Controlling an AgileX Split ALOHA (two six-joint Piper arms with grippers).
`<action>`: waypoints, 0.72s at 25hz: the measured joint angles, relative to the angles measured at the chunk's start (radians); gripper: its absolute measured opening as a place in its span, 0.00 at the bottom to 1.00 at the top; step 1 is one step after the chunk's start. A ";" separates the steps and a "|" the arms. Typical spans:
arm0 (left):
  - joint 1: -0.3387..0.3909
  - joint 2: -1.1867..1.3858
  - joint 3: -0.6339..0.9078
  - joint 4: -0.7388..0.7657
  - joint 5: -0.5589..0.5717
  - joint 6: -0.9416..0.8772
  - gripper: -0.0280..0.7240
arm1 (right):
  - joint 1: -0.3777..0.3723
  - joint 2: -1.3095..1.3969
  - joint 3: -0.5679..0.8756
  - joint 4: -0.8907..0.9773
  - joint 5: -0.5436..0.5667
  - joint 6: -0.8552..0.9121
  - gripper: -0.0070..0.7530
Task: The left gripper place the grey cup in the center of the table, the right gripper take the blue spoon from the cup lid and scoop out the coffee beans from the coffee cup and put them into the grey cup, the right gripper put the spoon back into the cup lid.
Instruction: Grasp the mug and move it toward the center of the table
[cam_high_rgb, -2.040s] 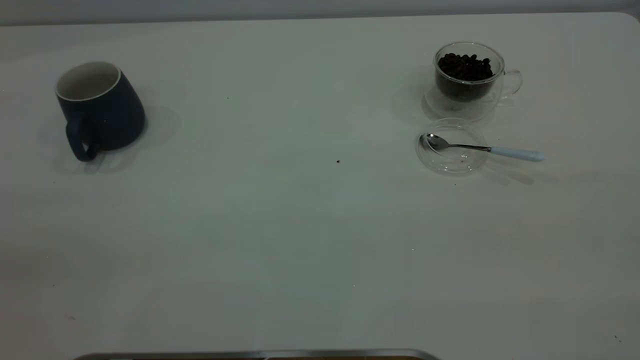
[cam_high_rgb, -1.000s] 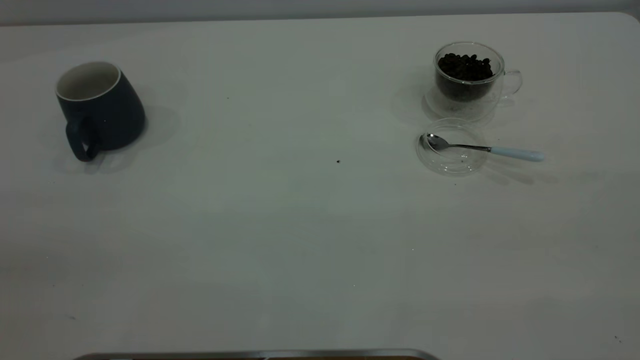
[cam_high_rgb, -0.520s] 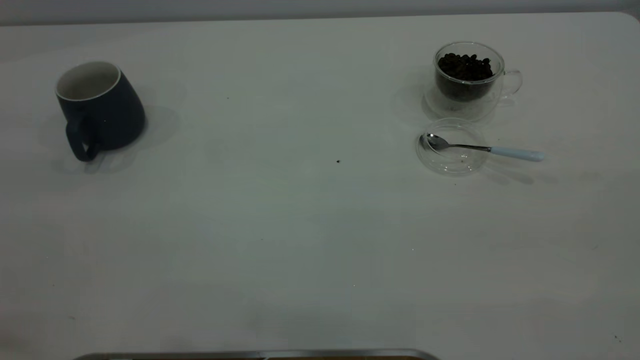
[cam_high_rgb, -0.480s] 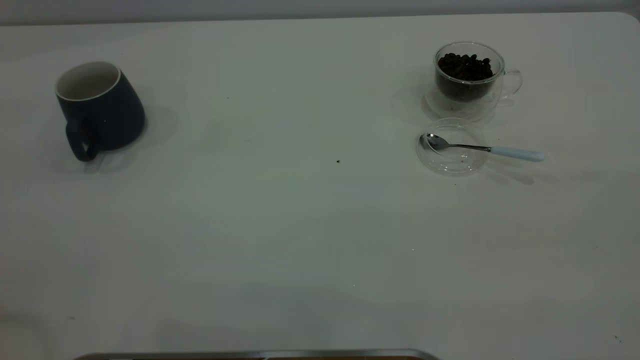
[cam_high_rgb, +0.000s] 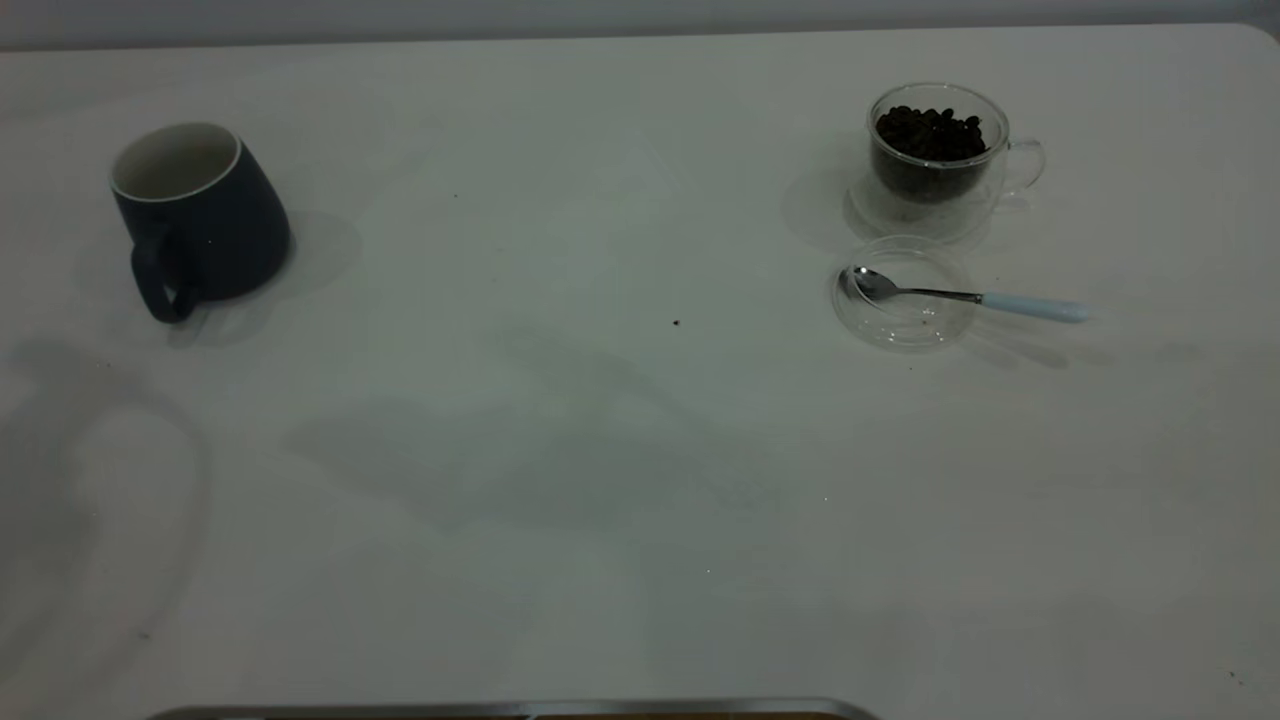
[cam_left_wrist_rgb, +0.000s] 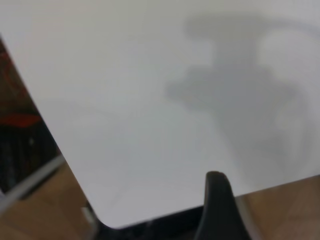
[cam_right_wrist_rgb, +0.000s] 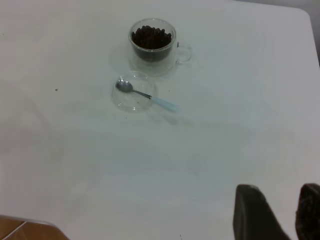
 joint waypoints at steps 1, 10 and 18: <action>0.000 0.037 -0.017 0.002 -0.006 0.047 0.79 | 0.000 0.000 0.000 0.000 0.000 0.000 0.33; 0.000 0.356 -0.071 0.182 -0.201 0.241 0.79 | 0.000 0.000 0.000 0.000 0.000 0.000 0.33; 0.000 0.567 -0.077 0.385 -0.432 0.247 0.79 | 0.000 0.000 0.000 0.000 0.000 0.000 0.33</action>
